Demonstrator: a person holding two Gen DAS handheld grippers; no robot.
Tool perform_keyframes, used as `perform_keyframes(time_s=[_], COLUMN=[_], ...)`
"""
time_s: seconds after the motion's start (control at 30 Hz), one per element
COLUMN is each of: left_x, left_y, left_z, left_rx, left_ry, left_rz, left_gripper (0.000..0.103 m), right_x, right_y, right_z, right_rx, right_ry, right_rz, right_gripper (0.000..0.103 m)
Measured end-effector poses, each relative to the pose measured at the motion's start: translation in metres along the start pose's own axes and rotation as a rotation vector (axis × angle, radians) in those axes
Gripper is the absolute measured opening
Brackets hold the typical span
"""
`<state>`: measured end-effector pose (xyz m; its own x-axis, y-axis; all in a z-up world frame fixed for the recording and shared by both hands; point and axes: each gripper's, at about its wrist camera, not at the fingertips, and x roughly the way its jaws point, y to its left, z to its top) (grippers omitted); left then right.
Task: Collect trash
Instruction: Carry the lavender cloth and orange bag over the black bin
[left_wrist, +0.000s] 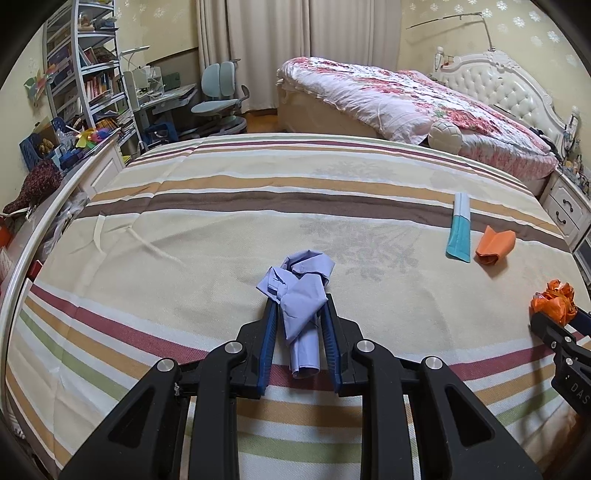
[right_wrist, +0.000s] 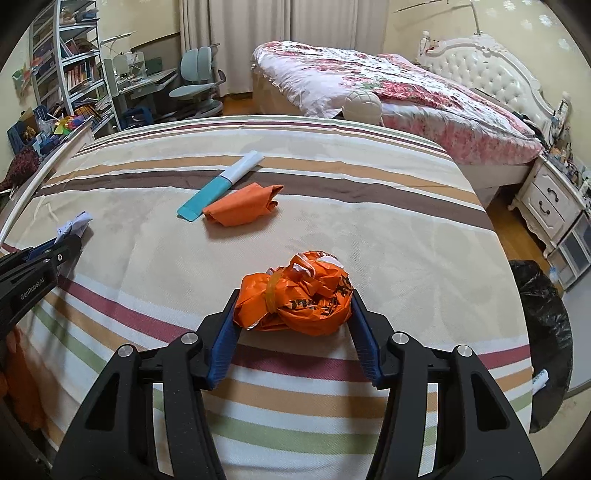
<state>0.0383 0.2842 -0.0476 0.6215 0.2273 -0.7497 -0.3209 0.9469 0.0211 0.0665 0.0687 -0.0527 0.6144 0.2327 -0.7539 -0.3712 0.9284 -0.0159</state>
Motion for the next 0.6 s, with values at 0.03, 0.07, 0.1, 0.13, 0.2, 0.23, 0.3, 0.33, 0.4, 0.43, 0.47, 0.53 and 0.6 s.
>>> perform_keyframes(time_s=[0.03, 0.07, 0.1, 0.13, 0.2, 0.23, 0.3, 0.33, 0.4, 0.43, 0.47, 0.53, 0.6], left_x=[-0.001, -0.002, -0.004, -0.005, -0.008, -0.01, -0.013, -0.015, -0.018, -0.02, -0.022, -0.026, -0.029], left_y=[-0.001, -0.002, -0.004, -0.005, -0.008, -0.01, -0.015, -0.019, -0.026, -0.03, -0.034, -0.043, -0.051], left_z=[-0.001, -0.002, -0.004, -0.005, -0.007, -0.008, -0.012, -0.013, -0.017, -0.018, -0.02, -0.023, -0.025], left_rx=[0.0, 0.0, 0.003, 0.007, 0.01, 0.012, 0.017, 0.022, 0.032, 0.037, 0.041, 0.048, 0.055], left_ry=[0.001, 0.001, 0.0, -0.002, -0.006, -0.007, -0.009, -0.01, -0.013, -0.015, -0.018, -0.024, -0.029], left_rz=[-0.007, -0.013, -0.02, -0.022, -0.029, -0.034, -0.042, -0.047, -0.054, -0.061, -0.066, -0.078, -0.091], left_gripper=[0.025, 0.025, 0.025, 0.025, 0.025, 0.025, 0.025, 0.025, 0.025, 0.025, 0.025, 0.025, 0.025], right_x=[-0.002, -0.003, -0.004, -0.005, -0.008, -0.01, -0.013, -0.014, -0.017, -0.019, -0.02, -0.024, -0.028], right_y=[-0.003, -0.005, -0.008, -0.011, -0.017, -0.019, -0.025, -0.027, -0.032, -0.035, -0.037, -0.043, -0.05], right_z=[-0.001, -0.003, -0.005, -0.006, -0.009, -0.011, -0.014, -0.016, -0.019, -0.02, -0.022, -0.024, -0.027], right_rx=[0.004, 0.007, 0.011, 0.015, 0.026, 0.031, 0.039, 0.04, 0.047, 0.052, 0.055, 0.062, 0.07], right_ry=[-0.001, -0.002, -0.004, -0.005, -0.008, -0.011, -0.016, -0.018, -0.023, -0.026, -0.029, -0.035, -0.043], right_rz=[-0.002, -0.004, -0.007, -0.007, -0.008, -0.009, -0.013, -0.016, -0.022, -0.024, -0.027, -0.034, -0.042], right_gripper=[0.054, 0.054, 0.054, 0.054, 0.054, 0.054, 0.054, 0.054, 0.054, 0.054, 0.054, 0.054, 0.054])
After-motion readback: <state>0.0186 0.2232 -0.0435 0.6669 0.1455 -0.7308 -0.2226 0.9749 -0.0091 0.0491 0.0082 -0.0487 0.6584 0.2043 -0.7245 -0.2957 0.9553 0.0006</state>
